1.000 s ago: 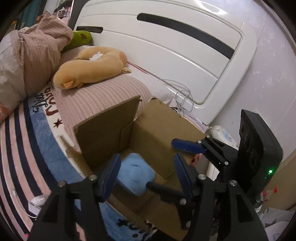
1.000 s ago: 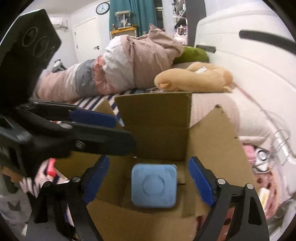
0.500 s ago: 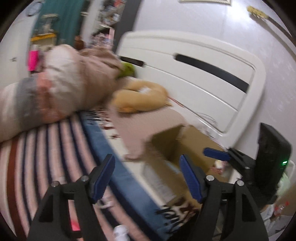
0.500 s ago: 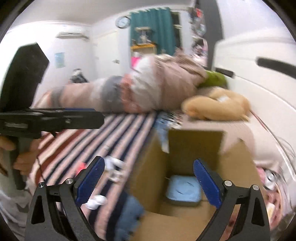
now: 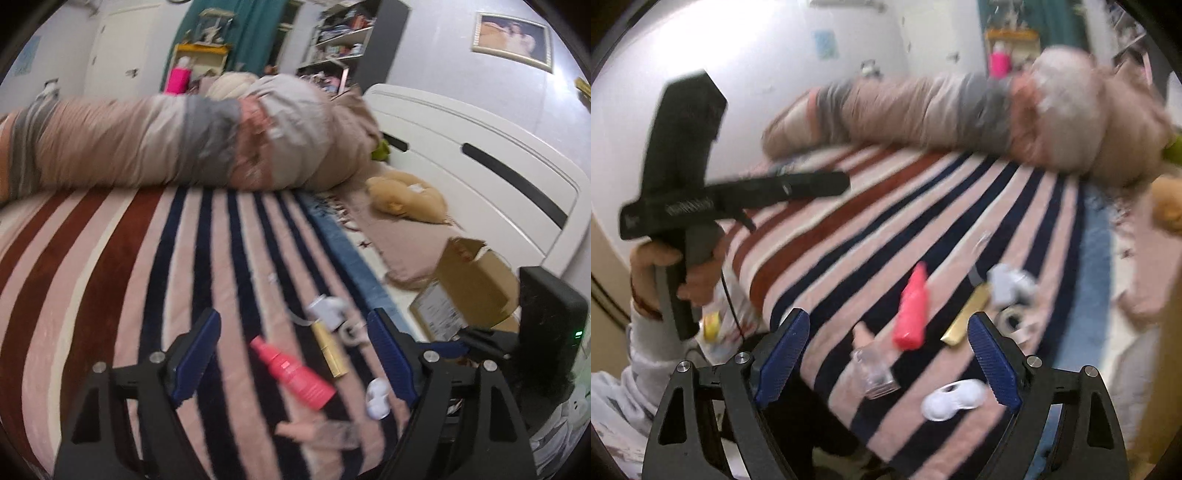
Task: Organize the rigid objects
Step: 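Grasp the pink spray bottle with the right gripper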
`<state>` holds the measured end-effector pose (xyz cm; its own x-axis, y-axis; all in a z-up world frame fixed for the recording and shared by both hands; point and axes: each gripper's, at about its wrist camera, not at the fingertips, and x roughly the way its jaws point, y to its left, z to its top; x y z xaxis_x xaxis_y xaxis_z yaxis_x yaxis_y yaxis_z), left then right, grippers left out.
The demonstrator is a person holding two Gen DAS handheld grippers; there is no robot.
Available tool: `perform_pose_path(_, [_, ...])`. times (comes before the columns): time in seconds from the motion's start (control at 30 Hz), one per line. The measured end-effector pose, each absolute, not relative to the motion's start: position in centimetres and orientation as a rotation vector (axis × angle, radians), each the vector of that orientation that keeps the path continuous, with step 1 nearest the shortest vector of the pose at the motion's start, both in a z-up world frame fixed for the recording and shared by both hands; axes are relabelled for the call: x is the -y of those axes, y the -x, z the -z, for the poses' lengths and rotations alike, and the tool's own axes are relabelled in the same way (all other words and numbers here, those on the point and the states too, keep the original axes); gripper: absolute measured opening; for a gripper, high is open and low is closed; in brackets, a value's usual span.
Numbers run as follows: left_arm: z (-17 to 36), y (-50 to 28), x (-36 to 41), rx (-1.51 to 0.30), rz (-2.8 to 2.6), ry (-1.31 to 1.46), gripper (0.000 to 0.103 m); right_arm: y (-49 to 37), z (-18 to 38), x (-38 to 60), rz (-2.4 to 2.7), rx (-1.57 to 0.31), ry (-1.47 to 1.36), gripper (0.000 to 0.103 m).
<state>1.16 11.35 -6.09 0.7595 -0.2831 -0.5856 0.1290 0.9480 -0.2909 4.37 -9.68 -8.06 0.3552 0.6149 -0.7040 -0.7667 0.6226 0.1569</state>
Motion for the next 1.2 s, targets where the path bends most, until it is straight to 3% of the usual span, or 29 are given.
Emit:
perform_pose_path(0.43, [11.7, -1.2, -14.4, -0.750, 0.205, 0.353, 0.079, -11.5, 17.0, 3.9, -0.788, -1.073, 0.198, 0.054])
perform_pose_path(0.5, [12.1, -1.4, -14.7, -0.752, 0.202, 0.367, 0.079, -12.4, 17.7, 3.5, -0.755, -1.102, 0.192, 0.041])
perform_pose_path(0.6, [12.4, -1.8, -15.0, -0.762, 0.206, 0.382, 0.079, -13.1, 18.2, 3.0, -0.734, -1.122, 0.201, 0.030])
perform_pose_path(0.97, [13.3, -4.1, -12.7, -0.818, 0.311, 0.409, 0.079, -11.5, 16.3, 3.0, -0.793, -0.978, 0.268, 0.027])
perform_pose_path(1.13, [12.1, -4.6, -11.2, -0.800, 0.395, 0.442, 0.079, -9.0, 12.8, 3.8, -0.877, -0.832, 0.265, 0.027])
perform_pose_path(1.2, [10.7, -4.5, -10.5, -0.769, 0.438, 0.442, 0.074, -7.9, 11.0, 3.6, -0.908, -0.772, 0.257, 0.027])
